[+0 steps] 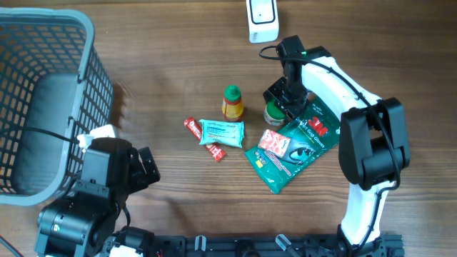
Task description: Scan the item barcode
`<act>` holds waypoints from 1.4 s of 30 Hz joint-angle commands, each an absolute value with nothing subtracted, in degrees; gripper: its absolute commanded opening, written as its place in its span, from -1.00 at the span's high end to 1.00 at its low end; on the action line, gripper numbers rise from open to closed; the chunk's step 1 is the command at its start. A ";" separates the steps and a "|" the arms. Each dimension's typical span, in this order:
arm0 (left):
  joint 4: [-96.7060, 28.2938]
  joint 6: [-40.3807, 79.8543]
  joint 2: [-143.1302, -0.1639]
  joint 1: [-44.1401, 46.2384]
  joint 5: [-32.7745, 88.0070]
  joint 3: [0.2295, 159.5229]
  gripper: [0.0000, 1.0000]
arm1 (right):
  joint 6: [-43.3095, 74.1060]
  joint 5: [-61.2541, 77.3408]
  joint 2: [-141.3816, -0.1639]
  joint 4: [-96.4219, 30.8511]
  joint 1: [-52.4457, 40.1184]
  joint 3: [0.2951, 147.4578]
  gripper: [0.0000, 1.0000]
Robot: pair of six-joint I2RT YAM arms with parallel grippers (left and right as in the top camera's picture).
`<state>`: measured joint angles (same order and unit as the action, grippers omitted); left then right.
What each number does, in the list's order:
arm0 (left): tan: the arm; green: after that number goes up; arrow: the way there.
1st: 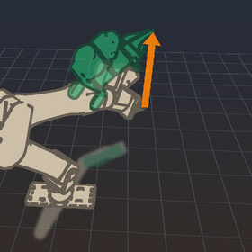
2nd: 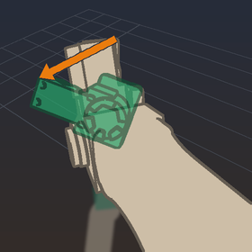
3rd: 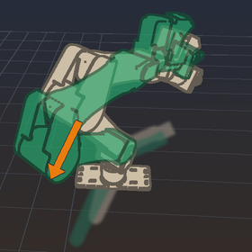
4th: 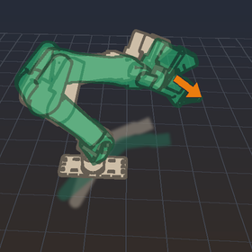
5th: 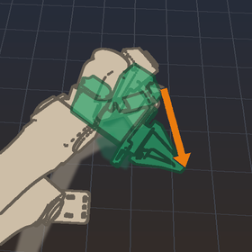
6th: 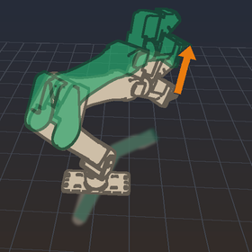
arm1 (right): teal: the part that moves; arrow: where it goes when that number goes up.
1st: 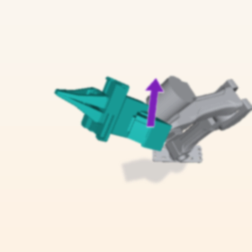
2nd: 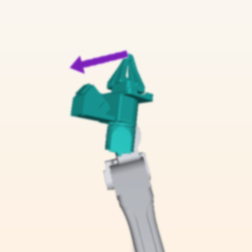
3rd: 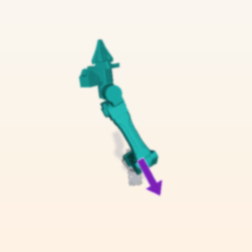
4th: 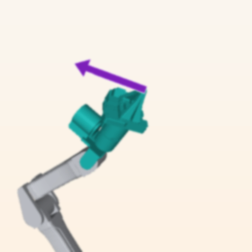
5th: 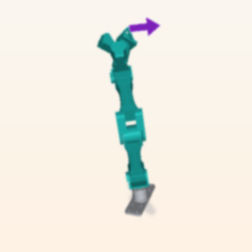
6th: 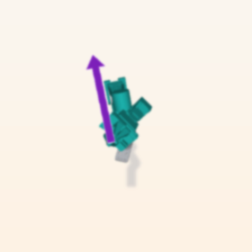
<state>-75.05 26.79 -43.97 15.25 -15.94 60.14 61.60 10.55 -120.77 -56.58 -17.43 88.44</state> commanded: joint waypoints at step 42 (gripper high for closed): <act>-75.07 25.91 -43.92 14.94 -15.64 60.12 -1.00 | 8.58 43.81 -106.80 -92.33 -9.78 88.47 0.14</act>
<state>-75.07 26.79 -43.97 15.25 -15.94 60.14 13.54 40.29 -108.29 -91.96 -9.76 88.66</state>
